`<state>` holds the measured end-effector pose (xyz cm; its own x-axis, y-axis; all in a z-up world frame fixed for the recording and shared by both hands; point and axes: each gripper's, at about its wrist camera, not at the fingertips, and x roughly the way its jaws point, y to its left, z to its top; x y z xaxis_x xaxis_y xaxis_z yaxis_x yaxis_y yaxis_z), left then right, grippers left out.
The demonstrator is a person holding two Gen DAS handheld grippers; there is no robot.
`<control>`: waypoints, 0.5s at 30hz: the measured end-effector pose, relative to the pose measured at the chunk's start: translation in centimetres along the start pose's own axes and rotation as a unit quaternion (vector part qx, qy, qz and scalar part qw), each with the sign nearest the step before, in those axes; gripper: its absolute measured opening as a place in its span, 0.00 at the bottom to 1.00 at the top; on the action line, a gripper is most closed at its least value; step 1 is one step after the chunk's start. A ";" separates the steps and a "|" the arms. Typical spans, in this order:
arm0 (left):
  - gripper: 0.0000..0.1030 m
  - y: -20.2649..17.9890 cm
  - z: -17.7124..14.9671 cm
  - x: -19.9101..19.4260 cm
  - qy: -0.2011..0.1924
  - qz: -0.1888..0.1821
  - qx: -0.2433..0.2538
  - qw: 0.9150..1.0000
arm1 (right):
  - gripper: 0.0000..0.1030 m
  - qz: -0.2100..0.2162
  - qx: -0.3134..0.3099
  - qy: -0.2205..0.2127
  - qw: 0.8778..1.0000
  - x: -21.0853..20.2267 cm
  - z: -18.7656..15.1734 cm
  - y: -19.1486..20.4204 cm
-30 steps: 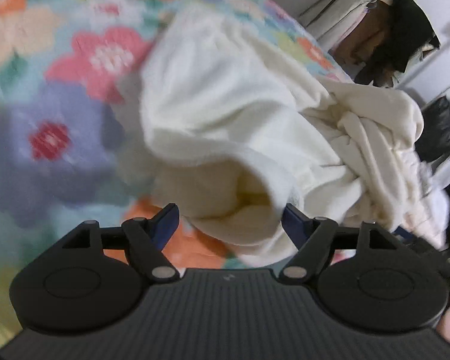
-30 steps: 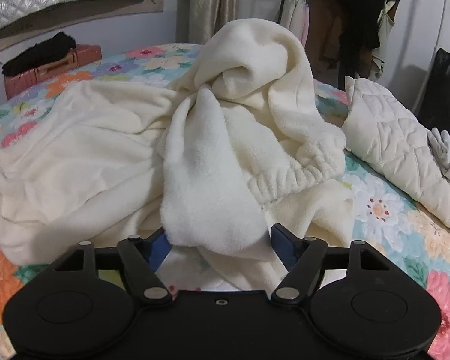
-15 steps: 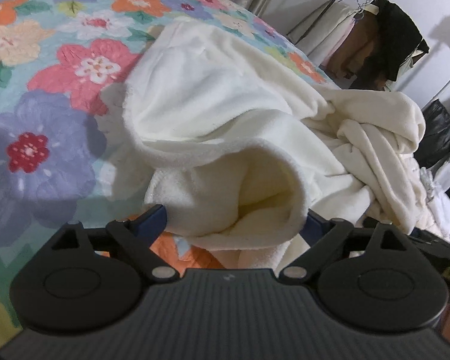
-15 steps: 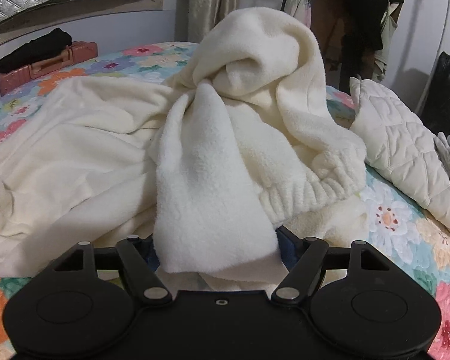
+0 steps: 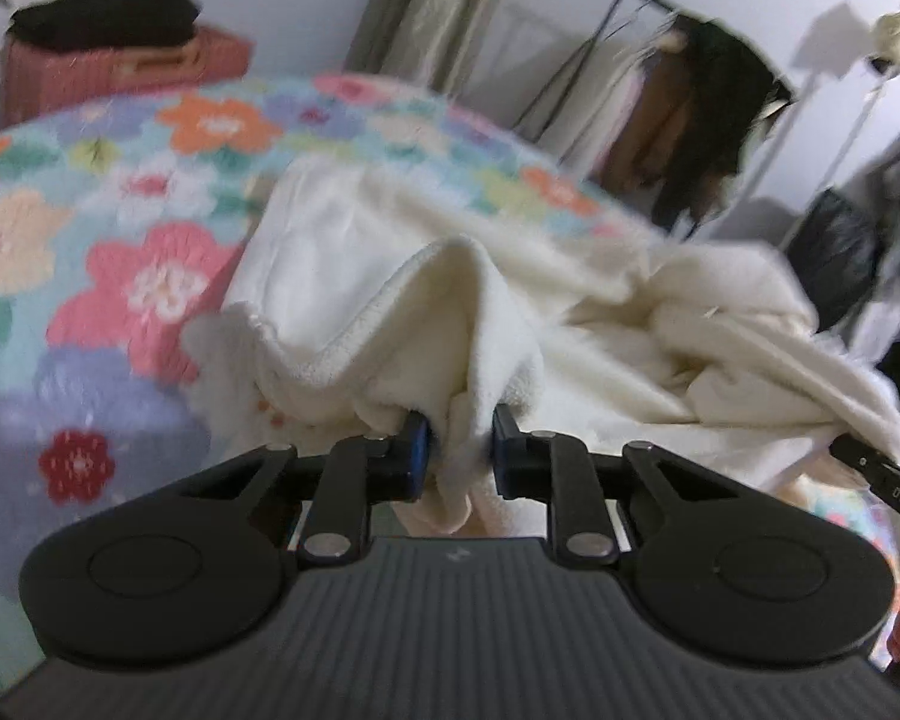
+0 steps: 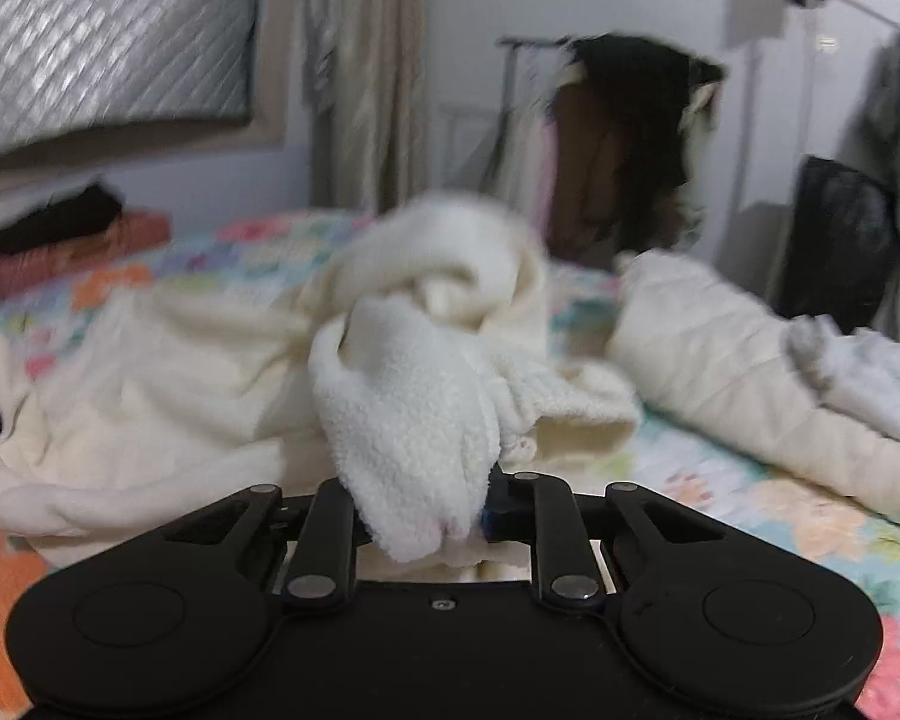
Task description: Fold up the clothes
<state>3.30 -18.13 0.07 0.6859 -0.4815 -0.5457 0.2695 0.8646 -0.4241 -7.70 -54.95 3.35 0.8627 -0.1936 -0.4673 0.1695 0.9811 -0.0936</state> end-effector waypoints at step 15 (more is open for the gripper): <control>0.12 0.4 0.3 -3.3 -0.025 0.126 0.055 0.990 | 0.26 0.080 0.066 0.076 0.992 -5.1 -1.2 -1.4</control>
<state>1.33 -16.17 1.96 0.7727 -0.2429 -0.5864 0.1561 0.9682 -0.1954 -12.91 -55.32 4.86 0.8033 -0.0236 -0.5951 0.1058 0.9890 0.1036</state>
